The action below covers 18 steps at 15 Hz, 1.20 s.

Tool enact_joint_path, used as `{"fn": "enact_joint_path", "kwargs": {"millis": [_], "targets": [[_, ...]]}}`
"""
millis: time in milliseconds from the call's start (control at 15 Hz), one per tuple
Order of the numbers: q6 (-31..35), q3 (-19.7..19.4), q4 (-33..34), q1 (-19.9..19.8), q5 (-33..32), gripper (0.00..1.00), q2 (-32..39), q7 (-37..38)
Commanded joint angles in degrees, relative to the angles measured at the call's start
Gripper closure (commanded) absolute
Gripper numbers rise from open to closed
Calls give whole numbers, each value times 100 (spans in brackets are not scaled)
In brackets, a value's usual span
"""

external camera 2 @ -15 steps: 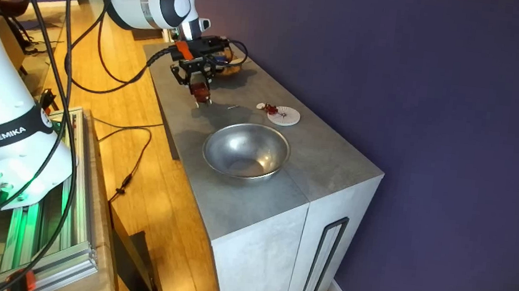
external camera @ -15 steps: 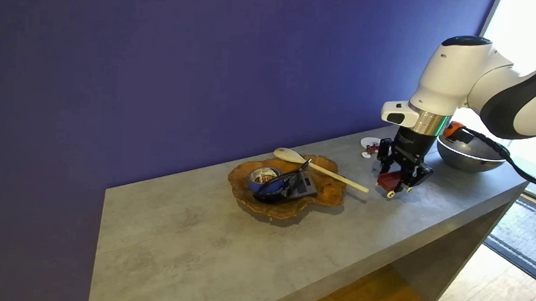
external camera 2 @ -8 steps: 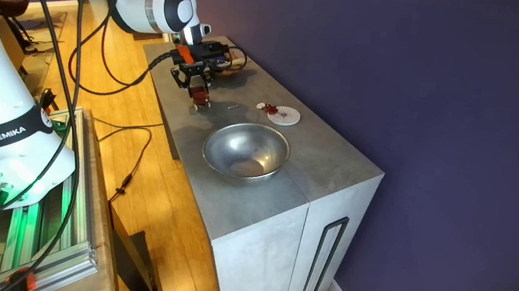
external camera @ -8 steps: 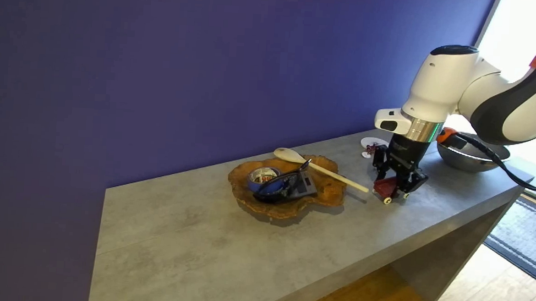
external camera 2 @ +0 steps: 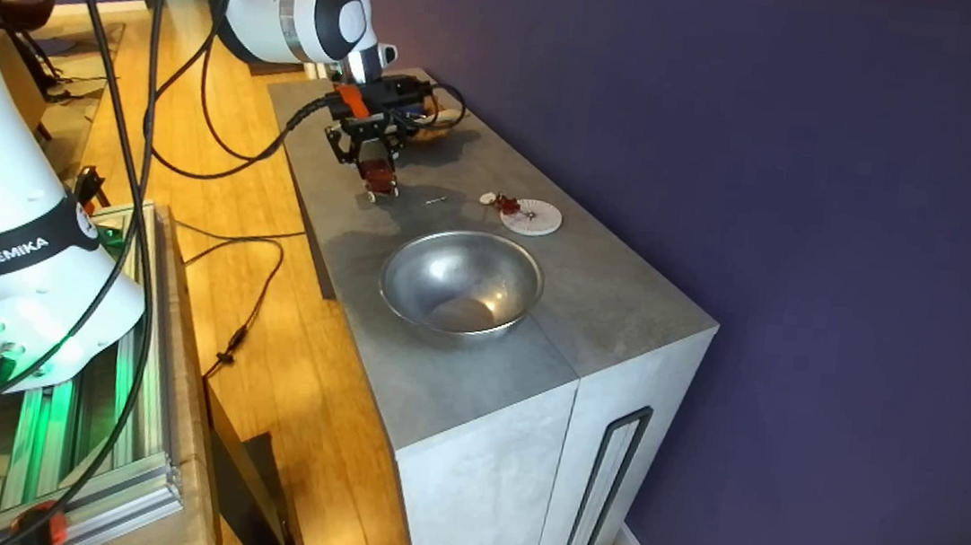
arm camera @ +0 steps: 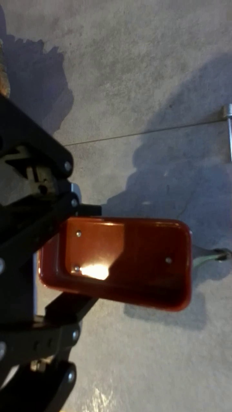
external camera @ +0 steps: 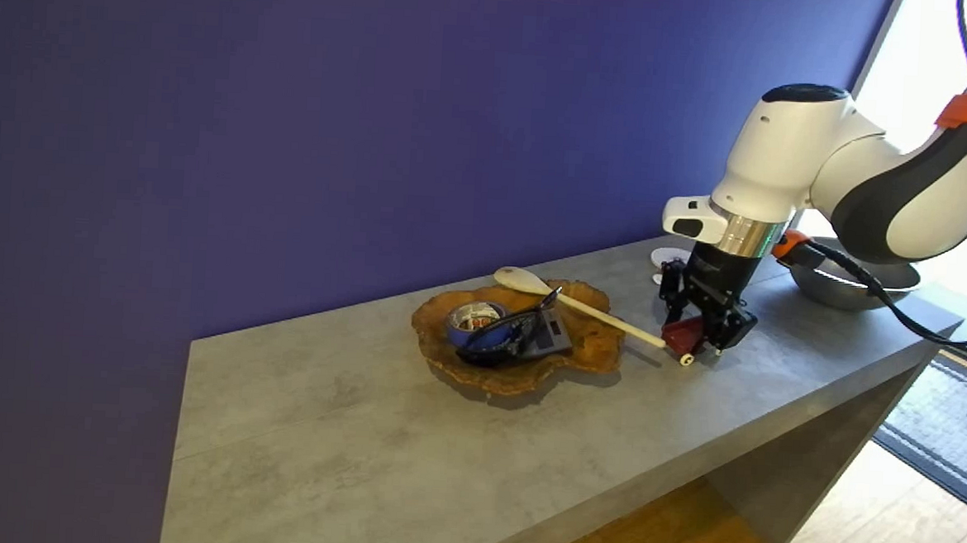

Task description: Pick up the red cart on the table and move it back at forth three times on the table surface before placing it down

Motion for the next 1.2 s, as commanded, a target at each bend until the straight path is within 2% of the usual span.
{"fn": "enact_joint_path", "kwargs": {"millis": [0,667,867,1133], "targets": [[-41,10,125,-304,-437,69,319,79],[-111,483,98,-1467,-368,69,654,-725],[-120,581,70,-1681,-322,69,684,-923],[-166,813,107,-1766,-226,69,591,-1027]]}}
